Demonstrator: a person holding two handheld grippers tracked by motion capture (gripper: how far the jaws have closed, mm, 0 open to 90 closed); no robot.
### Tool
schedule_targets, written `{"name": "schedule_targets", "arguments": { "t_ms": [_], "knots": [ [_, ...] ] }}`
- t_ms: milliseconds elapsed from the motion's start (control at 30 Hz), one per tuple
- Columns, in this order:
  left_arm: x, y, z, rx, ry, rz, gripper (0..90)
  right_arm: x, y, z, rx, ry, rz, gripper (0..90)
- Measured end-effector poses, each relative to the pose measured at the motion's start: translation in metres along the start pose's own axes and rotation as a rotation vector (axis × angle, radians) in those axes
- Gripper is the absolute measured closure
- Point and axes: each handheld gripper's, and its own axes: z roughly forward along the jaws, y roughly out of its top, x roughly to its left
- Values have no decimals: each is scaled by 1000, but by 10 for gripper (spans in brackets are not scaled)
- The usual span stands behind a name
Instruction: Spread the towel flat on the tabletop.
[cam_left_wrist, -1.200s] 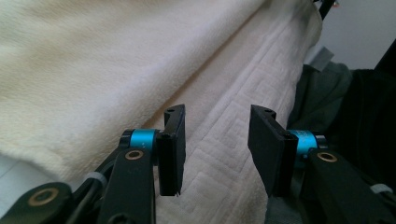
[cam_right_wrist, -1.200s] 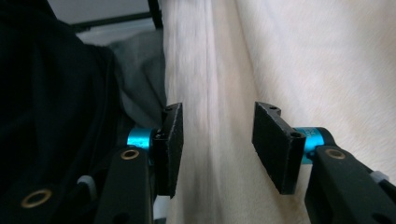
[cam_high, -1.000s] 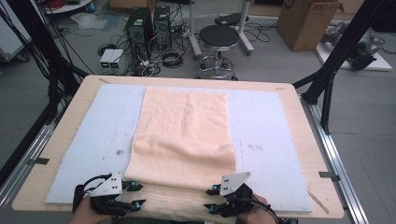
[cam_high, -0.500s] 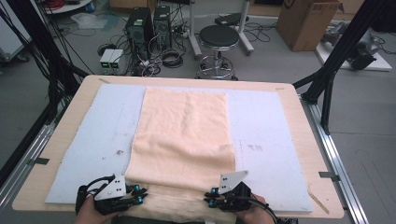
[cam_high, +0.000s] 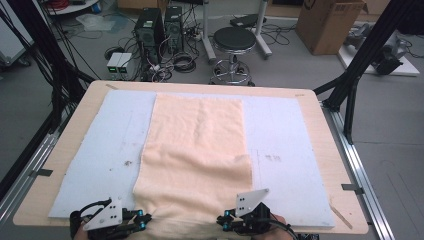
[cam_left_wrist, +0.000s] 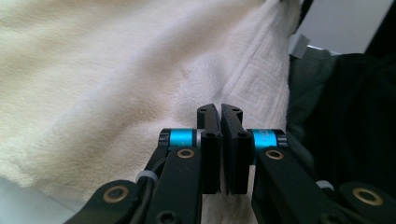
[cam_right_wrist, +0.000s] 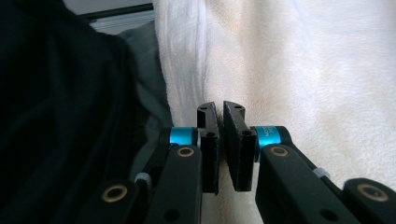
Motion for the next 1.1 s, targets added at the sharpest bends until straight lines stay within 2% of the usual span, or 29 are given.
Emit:
{"name": "schedule_targets", "arguments": {
  "t_ms": [33, 100, 167, 233, 267, 333, 367, 433, 567, 633, 767, 833, 933, 1033, 1100],
  "knots": [
    [-3, 1, -2, 7, -3, 12, 861, 3, 0, 0, 0, 11, -4, 851],
    [-8, 2, -7, -4, -17, 1, 861, 9, 1, 1, 2, 30, -15, 851],
    [-14, 2, -10, -3, -42, 9, 857, 15, 1, 1, 11, 68, -22, 838],
    [-18, 2, -13, -21, -47, 21, 795, 18, 1, 1, -6, 91, -24, 721],
    [-18, 4, -13, -35, -46, 5, 730, 18, 2, -2, -27, 99, -19, 692],
    [-13, 8, -13, -52, -30, -5, 633, 14, 6, -9, -58, 72, -18, 630],
    [-9, 10, -12, -58, -12, -3, 612, 10, 9, -13, -69, 52, -17, 617],
    [3, 16, -8, -72, 17, -3, 577, 0, 15, -22, -84, -16, -22, 588],
    [34, 26, 7, -78, 56, -20, 516, -30, 21, -30, -80, -128, -7, 536],
    [49, 29, 18, -63, 60, -31, 492, -47, 19, -27, -60, -158, 18, 516],
    [74, 29, 37, -32, 88, -58, 470, -73, 13, -15, -14, -174, 62, 496],
    [82, 27, 41, -11, 102, -71, 470, -82, 9, -9, 27, -189, 62, 494],
    [89, 22, 45, 16, 101, -99, 473, -90, 4, 0, 95, -181, 77, 512],
    [91, 14, 50, 64, 85, -109, 503, -91, 4, 0, 86, -186, 77, 566],
    [90, 14, 51, 64, 99, -106, 546, -92, 3, 0, 81, -191, 83, 615]
  ]
}}
